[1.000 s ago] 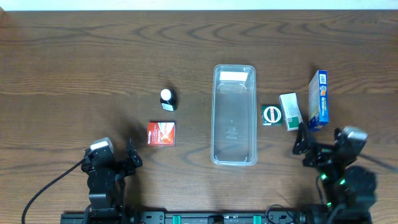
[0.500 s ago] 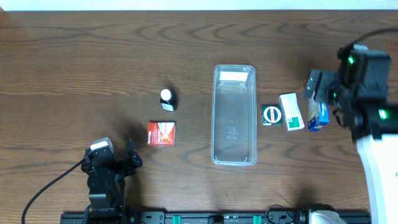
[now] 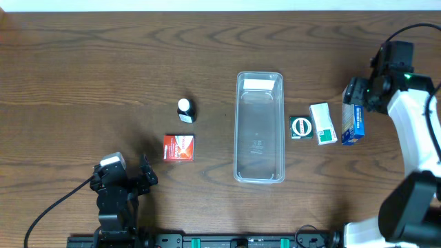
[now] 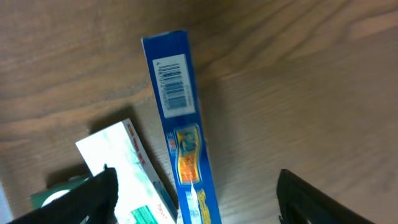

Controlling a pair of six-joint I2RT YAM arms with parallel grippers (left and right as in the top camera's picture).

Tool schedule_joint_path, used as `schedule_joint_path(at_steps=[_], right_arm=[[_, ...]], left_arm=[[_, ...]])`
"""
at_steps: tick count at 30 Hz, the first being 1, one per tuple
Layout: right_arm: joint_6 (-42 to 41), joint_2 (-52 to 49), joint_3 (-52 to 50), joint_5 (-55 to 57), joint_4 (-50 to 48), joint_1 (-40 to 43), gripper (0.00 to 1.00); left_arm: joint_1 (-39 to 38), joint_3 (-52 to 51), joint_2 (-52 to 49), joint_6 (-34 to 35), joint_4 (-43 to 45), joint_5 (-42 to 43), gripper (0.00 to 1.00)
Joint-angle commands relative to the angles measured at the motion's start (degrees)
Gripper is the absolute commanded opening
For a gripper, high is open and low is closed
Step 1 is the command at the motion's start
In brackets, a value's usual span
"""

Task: Pack container
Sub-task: 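Reach the right gripper to the blue Kool Fever box and grasp it, then carry the blue box into the clear container and release it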

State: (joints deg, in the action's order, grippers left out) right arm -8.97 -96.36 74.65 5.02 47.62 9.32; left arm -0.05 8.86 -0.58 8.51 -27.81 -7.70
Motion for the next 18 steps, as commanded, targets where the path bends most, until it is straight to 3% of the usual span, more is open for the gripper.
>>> schedule_joint_path(at_steps=[1, 6, 10, 14, 18], right_arm=[[-0.37, -2.95, 0.83, -1.44, -0.26, 0.26, 0.68], [-0.39, -5.7, 0.83, -1.44, -0.09, 0.26, 0.5], [-0.39, -5.66, 0.83, -1.4, -0.2, 0.26, 0.27], [-0.42, -4.83, 1.16, -1.44, -0.02, 0.26, 0.09], [-0.42, -1.09, 2.27, -4.15, 1.05, 0.24, 0.06]], left_arm=[[0.26, -1.03, 0.2, -0.96, 0.04, -0.46, 0.98], [0.26, -1.03, 0.2, -0.96, 0.04, -0.46, 0.98], [0.26, -1.03, 0.2, -0.96, 0.02, -0.46, 0.98], [0.26, -1.03, 0.2, -0.96, 0.04, -0.46, 0.98], [0.26, -1.03, 0.2, -0.96, 0.04, -0.46, 0.98]])
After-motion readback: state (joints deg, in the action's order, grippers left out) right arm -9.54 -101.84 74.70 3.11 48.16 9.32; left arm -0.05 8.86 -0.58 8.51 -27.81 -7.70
